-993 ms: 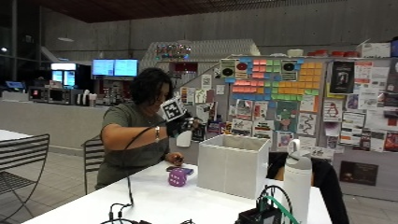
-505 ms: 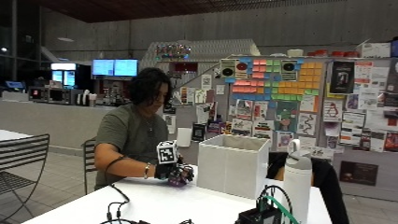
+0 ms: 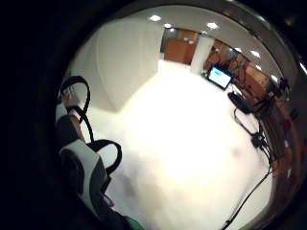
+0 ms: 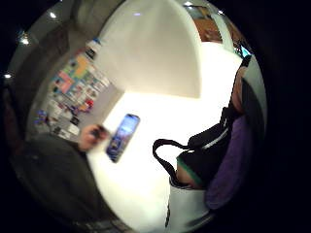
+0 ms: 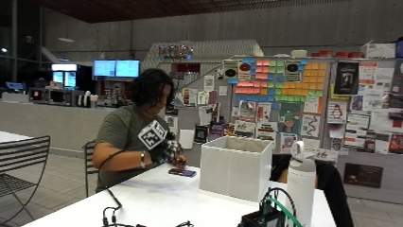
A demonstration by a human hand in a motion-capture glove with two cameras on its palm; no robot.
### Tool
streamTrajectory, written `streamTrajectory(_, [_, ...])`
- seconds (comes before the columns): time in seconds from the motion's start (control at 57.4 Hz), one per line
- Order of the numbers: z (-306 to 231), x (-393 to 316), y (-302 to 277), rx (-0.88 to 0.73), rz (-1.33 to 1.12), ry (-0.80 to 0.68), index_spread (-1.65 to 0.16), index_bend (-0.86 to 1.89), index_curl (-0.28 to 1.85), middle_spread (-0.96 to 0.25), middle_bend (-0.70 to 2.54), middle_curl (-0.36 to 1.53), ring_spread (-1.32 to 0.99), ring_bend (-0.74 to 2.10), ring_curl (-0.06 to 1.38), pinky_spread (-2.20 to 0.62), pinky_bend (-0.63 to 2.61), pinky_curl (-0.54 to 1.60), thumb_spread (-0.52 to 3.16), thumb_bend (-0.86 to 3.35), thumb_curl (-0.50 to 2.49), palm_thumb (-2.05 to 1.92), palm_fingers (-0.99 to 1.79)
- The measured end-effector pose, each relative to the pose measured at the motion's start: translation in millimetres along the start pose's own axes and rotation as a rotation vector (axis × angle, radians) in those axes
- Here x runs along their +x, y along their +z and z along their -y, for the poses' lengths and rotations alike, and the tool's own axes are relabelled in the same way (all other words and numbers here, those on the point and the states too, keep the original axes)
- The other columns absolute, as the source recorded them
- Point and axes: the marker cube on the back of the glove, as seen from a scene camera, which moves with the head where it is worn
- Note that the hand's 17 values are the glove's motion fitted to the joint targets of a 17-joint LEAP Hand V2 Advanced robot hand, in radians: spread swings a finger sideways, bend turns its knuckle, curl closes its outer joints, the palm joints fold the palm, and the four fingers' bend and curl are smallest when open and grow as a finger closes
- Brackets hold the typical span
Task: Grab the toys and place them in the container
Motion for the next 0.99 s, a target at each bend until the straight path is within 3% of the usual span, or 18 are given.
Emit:
streamTrajectory(0.052, [28.5, -27.8, -39.5, 0.085, 0.059, 0.084, -0.48, 0.45, 0.98, -0.43, 0.79, 1.07, -0.38, 1.35, 0.64, -0.44, 1.08, 0.48, 1.15, 0.20, 0.65, 0.49, 1.25])
streamTrajectory(0.139, [78.5, -64.3, -104.2, 0.202, 0.155, -0.070, -0.48, 0.54, 1.04, -0.43, 0.87, 1.10, -0.37, 1.38, 0.66, -0.44, 1.08, 0.49, 1.12, 0.19, 0.70, 0.48, 1.24])
streamTrajectory(0.244, [146.8, -76.3, -166.6, 0.233, 0.269, -0.165, -0.46, 0.60, 1.09, -0.42, 0.94, 1.11, -0.37, 1.40, 0.67, -0.45, 1.09, 0.51, 1.09, 0.19, 0.76, 0.47, 1.21])
streamTrajectory(0.331, [218.0, -90.5, -194.3, 0.261, 0.141, -0.038, -0.46, 0.63, 1.11, -0.41, 0.97, 1.11, -0.36, 1.41, 0.67, -0.45, 1.10, 0.53, 1.06, 0.19, 0.82, 0.46, 1.19])
streamTrajectory(0.401, [268.5, -106.6, -206.6, 0.262, 0.088, -0.082, -0.45, 0.65, 1.13, -0.40, 0.99, 1.11, -0.36, 1.42, 0.67, -0.45, 1.10, 0.54, 1.04, 0.19, 0.86, 0.45, 1.18])
streamTrajectory(0.523, [339.2, -117.3, -207.9, 0.250, 0.061, -0.259, -0.44, 0.66, 1.15, -0.39, 1.01, 1.10, -0.35, 1.44, 0.67, -0.45, 1.11, 0.55, 1.02, 0.19, 0.93, 0.43, 1.17])
streamTrajectory(0.61, [384.1, -118.8, -193.3, 0.224, 0.121, -0.078, -0.43, 0.67, 1.16, -0.38, 1.03, 1.10, -0.35, 1.44, 0.67, -0.45, 1.11, 0.56, 1.00, 0.19, 0.99, 0.43, 1.16])
streamTrajectory(0.68, [403.0, -119.1, -173.1, 0.215, 0.129, -0.141, -0.42, 0.67, 1.16, -0.37, 1.03, 1.09, -0.34, 1.44, 0.67, -0.45, 1.11, 0.56, 0.99, 0.19, 1.03, 0.42, 1.15])
streamTrajectory(0.732, [414.0, -113.1, -158.9, 0.182, 0.133, -0.032, -0.42, 0.65, 1.16, -0.36, 1.01, 1.08, -0.35, 1.43, 0.66, -0.45, 1.10, 0.56, 0.98, 0.18, 1.05, 0.39, 1.10])
streamTrajectory(0.784, [416.5, -104.1, -146.4, 0.157, 0.138, -0.034, -0.42, 0.60, 1.15, -0.35, 0.97, 1.06, -0.34, 1.39, 0.65, -0.45, 1.08, 0.55, 0.98, 0.15, 1.05, 0.36, 1.05])
streamTrajectory(0.837, [421.2, -90.9, -133.5, 0.134, 0.057, 0.069, -0.42, 0.52, 1.15, -0.35, 0.89, 1.03, -0.34, 1.34, 0.63, -0.44, 1.08, 0.53, 1.01, 0.11, 1.03, 0.29, 0.95])
streamTrajectory(0.889, [422.9, -94.8, -130.3, 0.098, 0.151, 0.094, -0.41, 0.39, 1.10, -0.34, 0.81, 0.98, -0.32, 1.29, 0.61, -0.43, 1.07, 0.52, 1.13, 0.05, 0.94, 0.17, 0.82])
streamTrajectory(0.941, [419.1, -88.5, -128.0, 0.066, 0.189, 0.062, -0.42, 0.42, 1.07, -0.32, 0.64, 0.92, -0.33, 1.12, 0.57, -0.36, 1.02, 0.52, 1.17, -0.06, 0.82, 0.00, 0.43])
streamTrajectory(0.993, [416.5, -68.3, -121.8, 0.052, 0.053, 0.108, -0.44, 0.45, 1.03, -0.31, 0.54, 0.87, -0.33, 1.00, 0.53, -0.29, 1.02, 0.51, 1.18, -0.07, 0.75, -0.05, 0.27])
